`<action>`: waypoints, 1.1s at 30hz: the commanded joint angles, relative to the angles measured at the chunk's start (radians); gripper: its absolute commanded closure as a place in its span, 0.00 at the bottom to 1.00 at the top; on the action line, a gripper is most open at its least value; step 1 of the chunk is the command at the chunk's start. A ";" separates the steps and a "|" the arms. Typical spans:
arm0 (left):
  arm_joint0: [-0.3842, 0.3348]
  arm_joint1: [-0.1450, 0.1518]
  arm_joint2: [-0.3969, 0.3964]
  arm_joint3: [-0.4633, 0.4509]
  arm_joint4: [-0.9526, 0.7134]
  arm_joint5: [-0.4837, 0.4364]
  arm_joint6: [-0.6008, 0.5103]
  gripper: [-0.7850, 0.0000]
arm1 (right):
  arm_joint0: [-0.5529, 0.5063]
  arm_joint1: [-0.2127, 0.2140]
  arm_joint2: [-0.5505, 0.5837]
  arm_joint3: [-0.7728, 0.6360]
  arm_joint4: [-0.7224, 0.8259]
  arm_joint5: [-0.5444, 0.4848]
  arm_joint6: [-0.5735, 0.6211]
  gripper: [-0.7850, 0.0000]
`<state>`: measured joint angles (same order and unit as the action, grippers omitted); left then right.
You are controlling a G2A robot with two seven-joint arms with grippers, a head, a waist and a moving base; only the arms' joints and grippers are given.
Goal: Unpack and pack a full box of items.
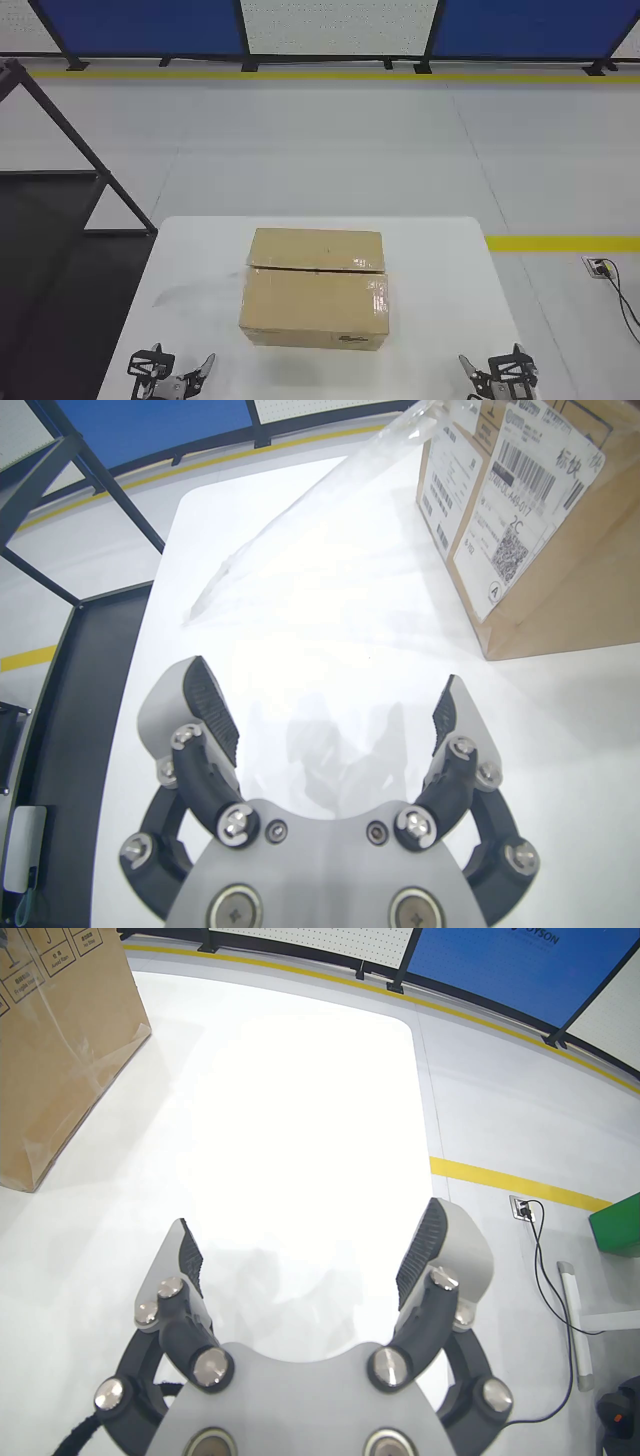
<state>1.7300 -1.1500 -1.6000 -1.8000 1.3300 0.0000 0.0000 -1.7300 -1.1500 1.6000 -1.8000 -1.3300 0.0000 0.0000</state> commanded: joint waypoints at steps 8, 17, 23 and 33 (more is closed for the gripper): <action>0.000 0.000 0.000 0.000 0.000 0.000 0.000 0.00 | 0.000 0.000 0.000 0.000 0.000 0.000 0.000 0.00; -0.004 0.001 0.007 0.000 0.011 -0.036 0.025 0.00 | 0.002 0.000 0.000 -0.002 -0.004 -0.003 -0.004 0.00; -0.021 -0.001 -0.001 -0.010 0.022 -0.042 0.074 0.00 | -0.017 0.004 0.019 -0.085 -0.005 -0.103 -0.009 0.00; -0.014 0.016 -0.137 -0.050 -0.060 -0.280 0.111 0.00 | -0.021 0.021 0.113 -0.274 0.324 -0.419 0.255 0.00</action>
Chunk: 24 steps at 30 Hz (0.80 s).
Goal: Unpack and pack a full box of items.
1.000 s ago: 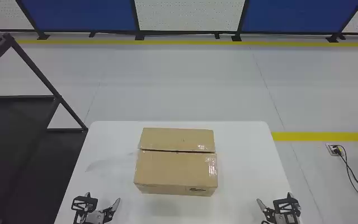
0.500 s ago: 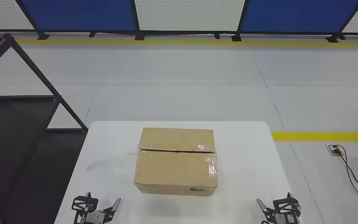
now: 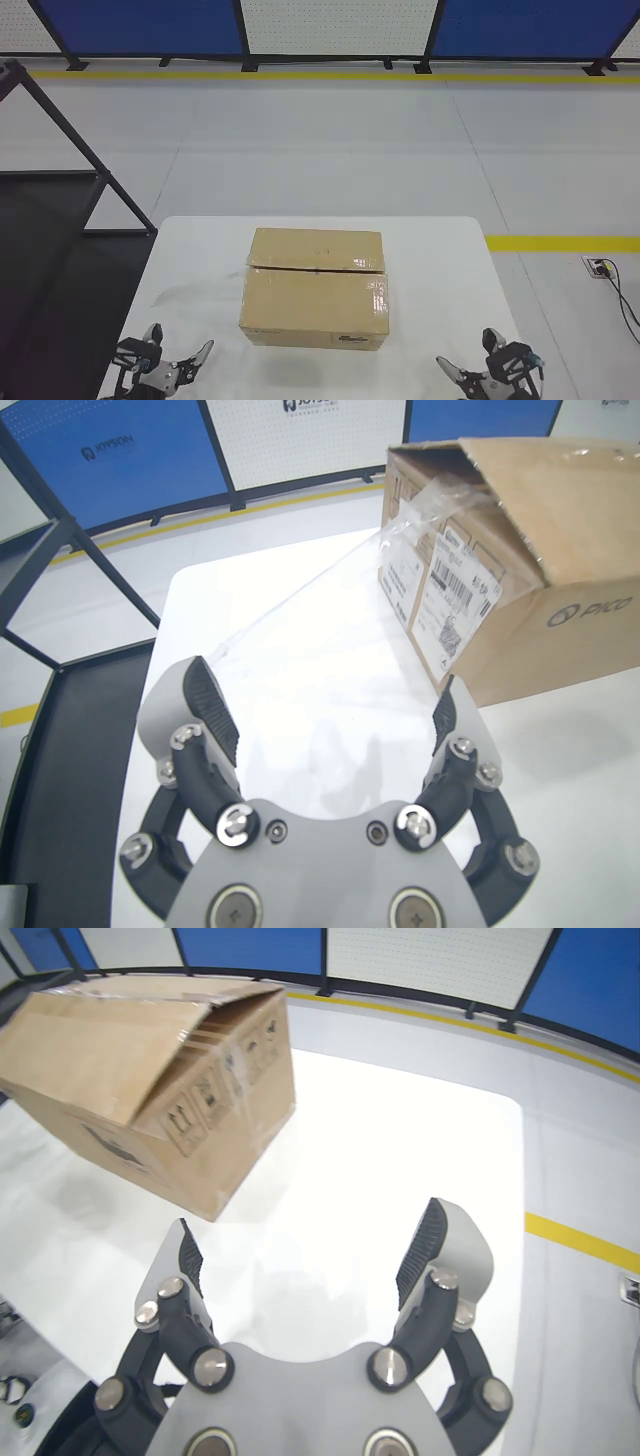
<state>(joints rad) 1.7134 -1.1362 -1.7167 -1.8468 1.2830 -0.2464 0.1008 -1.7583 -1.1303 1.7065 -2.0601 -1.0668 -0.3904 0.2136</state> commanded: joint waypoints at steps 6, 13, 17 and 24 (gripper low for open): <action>0.004 0.012 -0.118 -0.020 -0.148 -0.189 0.016 0.00 | 0.072 0.014 0.021 -0.059 0.408 -0.120 0.279 0.00; -0.003 0.020 -0.157 -0.050 -0.201 -0.282 -0.048 0.00 | 0.096 0.021 0.027 -0.061 0.513 -0.136 0.382 0.00; -0.003 0.020 -0.157 -0.050 -0.201 -0.282 -0.048 0.00 | 0.096 0.021 0.027 -0.061 0.513 -0.136 0.382 0.00; -0.033 0.020 -0.136 -0.058 -0.275 -0.280 -0.104 0.00 | 0.110 0.022 -0.007 -0.042 0.666 -0.176 0.372 0.00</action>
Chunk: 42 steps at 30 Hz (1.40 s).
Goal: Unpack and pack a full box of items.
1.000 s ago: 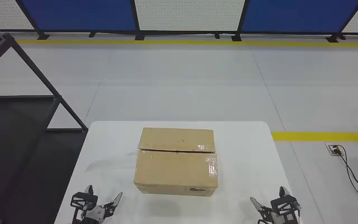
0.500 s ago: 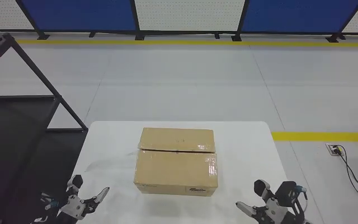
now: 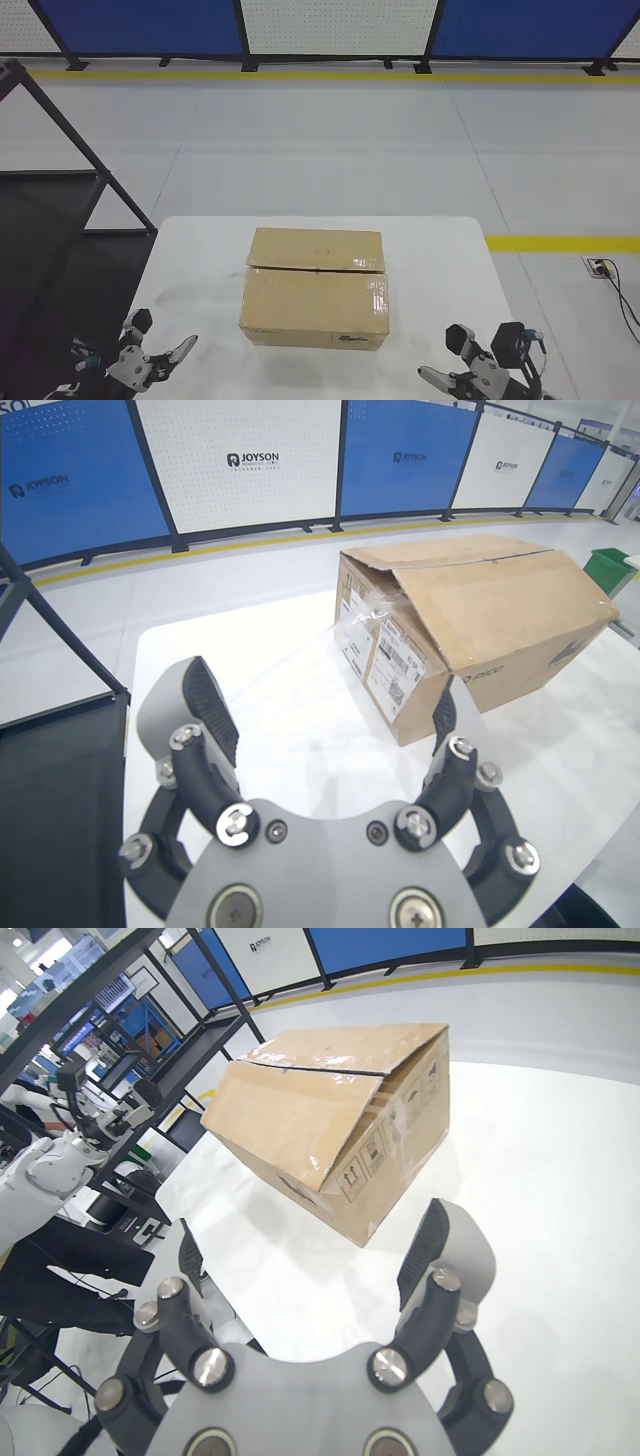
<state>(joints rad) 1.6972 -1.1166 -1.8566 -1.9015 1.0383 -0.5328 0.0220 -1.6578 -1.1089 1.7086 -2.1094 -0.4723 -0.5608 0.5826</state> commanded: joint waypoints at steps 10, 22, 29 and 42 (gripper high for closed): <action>-0.194 0.023 -0.021 0.062 -0.284 -0.008 -0.382 0.00 | 0.302 0.018 -0.112 0.138 0.543 0.127 0.295 0.00; -0.324 0.049 -0.022 0.077 -0.593 0.034 -0.721 0.00 | 0.514 0.019 -0.210 0.318 0.549 0.260 0.335 0.00; -0.324 0.049 -0.022 0.077 -0.593 0.034 -0.721 0.00 | 0.514 0.019 -0.210 0.318 0.549 0.260 0.335 0.00; -0.474 0.063 0.088 0.193 -0.825 0.169 -0.922 0.00 | 0.617 0.011 -0.312 0.504 0.543 0.233 0.320 0.00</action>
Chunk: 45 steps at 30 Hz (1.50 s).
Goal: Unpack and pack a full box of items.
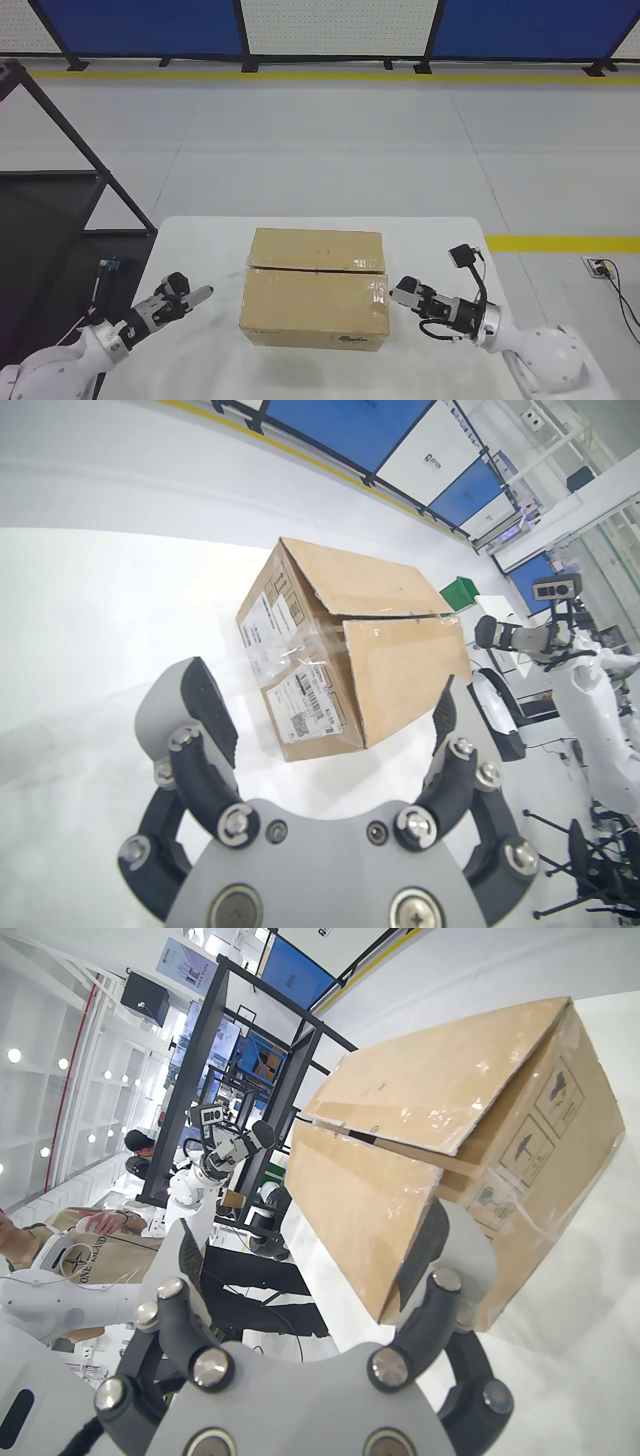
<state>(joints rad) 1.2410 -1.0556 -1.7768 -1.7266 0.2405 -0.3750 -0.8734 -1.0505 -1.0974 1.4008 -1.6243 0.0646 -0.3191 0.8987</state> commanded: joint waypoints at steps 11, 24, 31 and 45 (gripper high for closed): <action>-0.100 0.017 0.034 0.091 -0.185 0.082 -0.190 0.00 | 0.119 -0.013 -0.084 0.200 0.084 -0.032 0.018 0.00; -0.100 0.017 0.034 0.091 -0.185 0.082 -0.190 0.00 | 0.160 -0.019 -0.115 0.255 0.237 -0.088 0.090 0.00; -0.100 0.017 0.034 0.091 -0.185 0.082 -0.190 0.00 | 0.179 -0.022 -0.129 0.281 0.349 -0.113 0.177 0.00; -0.100 0.017 0.034 0.091 -0.185 0.082 -0.190 0.00 | 0.126 0.000 -0.102 0.139 0.477 -0.182 0.420 0.00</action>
<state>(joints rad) 1.1412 -1.0385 -1.7431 -1.6359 0.0555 -0.2931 -1.0632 -0.9150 -1.1004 1.2978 -1.4599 0.5522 -0.5066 1.3167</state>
